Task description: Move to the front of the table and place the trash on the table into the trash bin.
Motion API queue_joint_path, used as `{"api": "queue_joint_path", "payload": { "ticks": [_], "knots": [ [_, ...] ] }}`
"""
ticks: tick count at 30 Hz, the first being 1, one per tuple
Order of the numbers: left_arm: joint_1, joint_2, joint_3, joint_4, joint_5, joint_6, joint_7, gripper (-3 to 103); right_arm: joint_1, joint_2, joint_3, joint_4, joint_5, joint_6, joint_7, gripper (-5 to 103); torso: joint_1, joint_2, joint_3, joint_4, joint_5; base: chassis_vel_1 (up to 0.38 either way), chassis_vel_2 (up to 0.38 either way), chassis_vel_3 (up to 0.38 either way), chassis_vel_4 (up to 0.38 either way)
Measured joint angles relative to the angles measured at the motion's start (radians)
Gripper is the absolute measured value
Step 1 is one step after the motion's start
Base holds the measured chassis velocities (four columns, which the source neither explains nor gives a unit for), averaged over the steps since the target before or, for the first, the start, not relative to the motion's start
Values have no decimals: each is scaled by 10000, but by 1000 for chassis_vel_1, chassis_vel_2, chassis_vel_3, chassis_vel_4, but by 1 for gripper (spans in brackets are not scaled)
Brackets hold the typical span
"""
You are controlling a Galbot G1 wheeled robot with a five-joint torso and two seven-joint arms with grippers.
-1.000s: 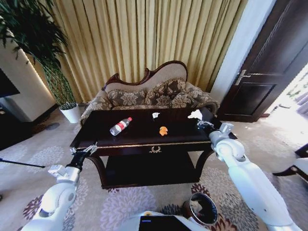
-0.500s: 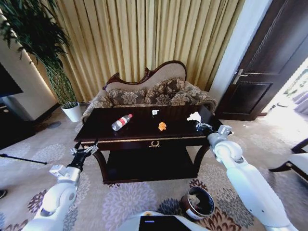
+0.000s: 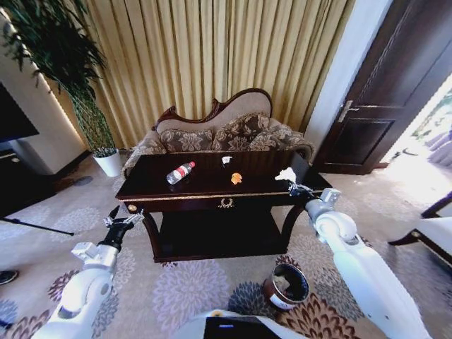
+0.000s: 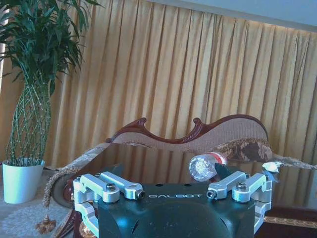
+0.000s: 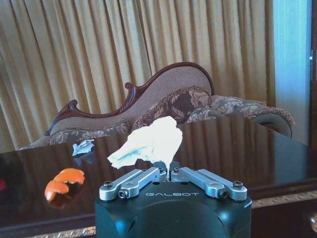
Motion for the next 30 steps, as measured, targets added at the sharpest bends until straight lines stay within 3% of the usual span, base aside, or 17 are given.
{"api": "queue_joint_path", "payload": {
  "ticks": [20,30],
  "knots": [
    [50,-30,3,-194,4,-6,-13,100,-243,99,114,62,-180,110,-87,0,0,-1,0,1,0,118,-121,-119,122],
    [193,-298,88,-594,424,5,-38,100,-921,617,623,-43,-823,568,-590,0,1,-2,2,-1,-1,41,-43,-29,38]
  ]
}}
